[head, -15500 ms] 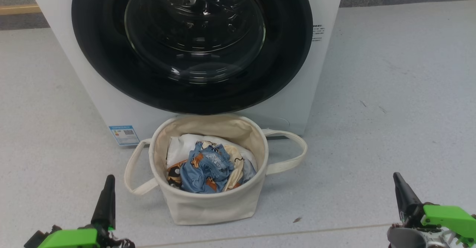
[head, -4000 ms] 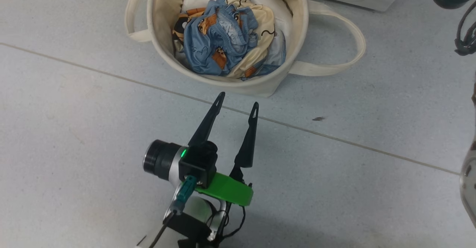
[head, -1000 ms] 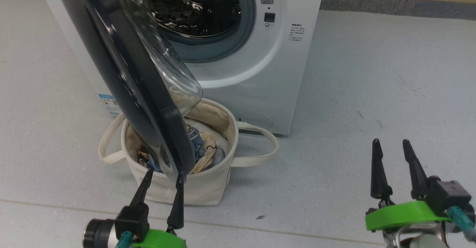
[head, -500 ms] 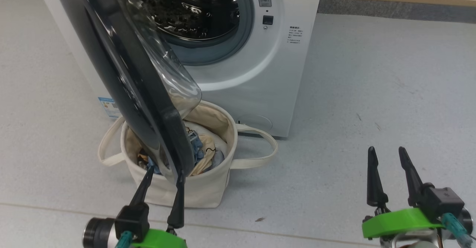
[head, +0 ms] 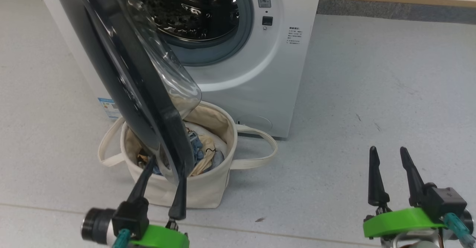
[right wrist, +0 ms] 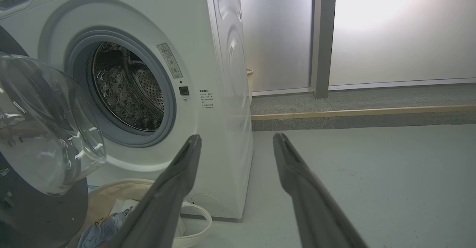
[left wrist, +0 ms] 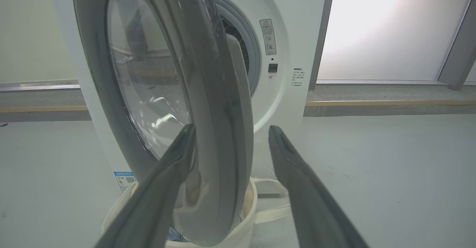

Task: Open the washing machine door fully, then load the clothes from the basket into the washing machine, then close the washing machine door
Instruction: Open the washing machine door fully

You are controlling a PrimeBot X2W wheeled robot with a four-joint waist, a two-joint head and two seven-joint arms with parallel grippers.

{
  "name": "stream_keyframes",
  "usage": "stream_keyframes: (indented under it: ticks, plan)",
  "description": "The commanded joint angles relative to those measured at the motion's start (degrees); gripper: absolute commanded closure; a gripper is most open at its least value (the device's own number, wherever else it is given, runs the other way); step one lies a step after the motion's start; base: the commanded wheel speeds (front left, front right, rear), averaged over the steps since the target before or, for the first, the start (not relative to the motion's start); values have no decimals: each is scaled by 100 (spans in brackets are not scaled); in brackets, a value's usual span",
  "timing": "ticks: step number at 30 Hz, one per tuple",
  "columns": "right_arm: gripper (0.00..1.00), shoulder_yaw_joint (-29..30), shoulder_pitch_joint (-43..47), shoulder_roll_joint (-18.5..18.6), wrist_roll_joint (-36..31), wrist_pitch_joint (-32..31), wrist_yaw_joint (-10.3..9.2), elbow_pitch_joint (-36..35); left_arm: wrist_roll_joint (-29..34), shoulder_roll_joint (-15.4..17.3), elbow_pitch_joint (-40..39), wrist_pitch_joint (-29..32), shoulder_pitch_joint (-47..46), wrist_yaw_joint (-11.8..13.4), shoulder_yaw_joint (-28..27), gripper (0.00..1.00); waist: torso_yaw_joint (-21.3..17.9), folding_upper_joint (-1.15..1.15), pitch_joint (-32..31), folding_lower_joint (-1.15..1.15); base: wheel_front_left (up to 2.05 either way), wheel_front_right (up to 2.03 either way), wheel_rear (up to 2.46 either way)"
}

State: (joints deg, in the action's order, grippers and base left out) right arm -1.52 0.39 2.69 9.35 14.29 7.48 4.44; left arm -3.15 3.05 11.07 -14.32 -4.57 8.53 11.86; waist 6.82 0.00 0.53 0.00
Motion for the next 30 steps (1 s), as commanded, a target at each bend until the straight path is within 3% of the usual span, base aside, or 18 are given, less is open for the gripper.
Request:
stream_keyframes:
  ticks: [1,9,14,15,16,21,30]
  plan:
    - [0,-116,-179,20,48,71,1,-183,37,-2,-363,-68,-128,-12,-234,0,3,0,7,0,0,0,0]
    - [0,-90,-239,20,79,71,1,-161,150,-10,-1719,-68,-254,-86,50,0,38,0,74,0,0,0,0]
    - [0,-117,-301,20,114,71,1,-145,86,-15,-1479,-68,-547,-244,654,1,-10,0,108,0,0,0,0]
    - [0,-142,-312,19,126,71,1,-133,39,-15,-1333,-68,-626,-264,775,27,-40,0,111,0,0,0,0]
    - [0,-179,-322,19,134,71,1,-117,-30,-15,-1186,-68,-711,-279,875,100,-82,0,114,0,0,0,0]
    - [0,-240,-358,19,214,71,1,-123,-264,-16,-732,-68,-1084,-167,1094,100,-238,0,162,0,0,0,0]
    - [0,-364,-391,19,341,71,1,-21,-764,-16,598,-68,-1651,371,928,100,-504,0,333,0,0,0,0]
